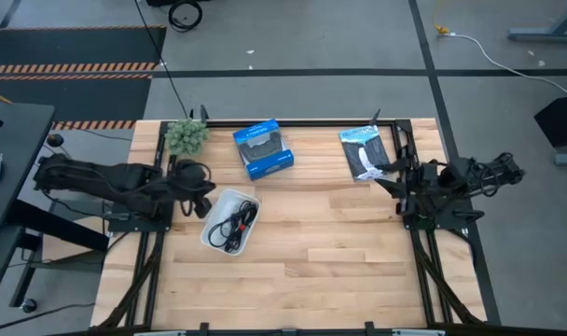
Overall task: Pick and place USB-C Cables
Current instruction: Return to Home Position
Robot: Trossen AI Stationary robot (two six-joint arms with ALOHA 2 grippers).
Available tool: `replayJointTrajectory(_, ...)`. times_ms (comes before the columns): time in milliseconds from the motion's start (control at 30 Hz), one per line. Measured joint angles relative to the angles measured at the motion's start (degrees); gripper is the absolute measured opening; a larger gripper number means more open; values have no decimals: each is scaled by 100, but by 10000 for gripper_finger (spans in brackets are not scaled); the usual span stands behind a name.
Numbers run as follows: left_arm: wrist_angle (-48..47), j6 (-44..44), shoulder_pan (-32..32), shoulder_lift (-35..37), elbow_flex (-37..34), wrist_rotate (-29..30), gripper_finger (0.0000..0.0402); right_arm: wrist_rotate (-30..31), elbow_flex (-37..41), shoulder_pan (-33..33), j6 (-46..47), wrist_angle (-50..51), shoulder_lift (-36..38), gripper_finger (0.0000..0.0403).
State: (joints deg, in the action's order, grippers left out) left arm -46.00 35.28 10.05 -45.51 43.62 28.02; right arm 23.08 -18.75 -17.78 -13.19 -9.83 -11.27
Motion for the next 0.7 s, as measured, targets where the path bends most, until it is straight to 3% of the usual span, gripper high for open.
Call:
replayJointTrajectory(267, 645, -155, 214, 1226, -701, 640, 7, -176, 592, 2, 299, -195, 620, 165)
replayJointTrajectory(700, 2420, -1073, 261, 2810, -2209, 783, 3, -343, 1720, 393, 958, -1222, 810, 157)
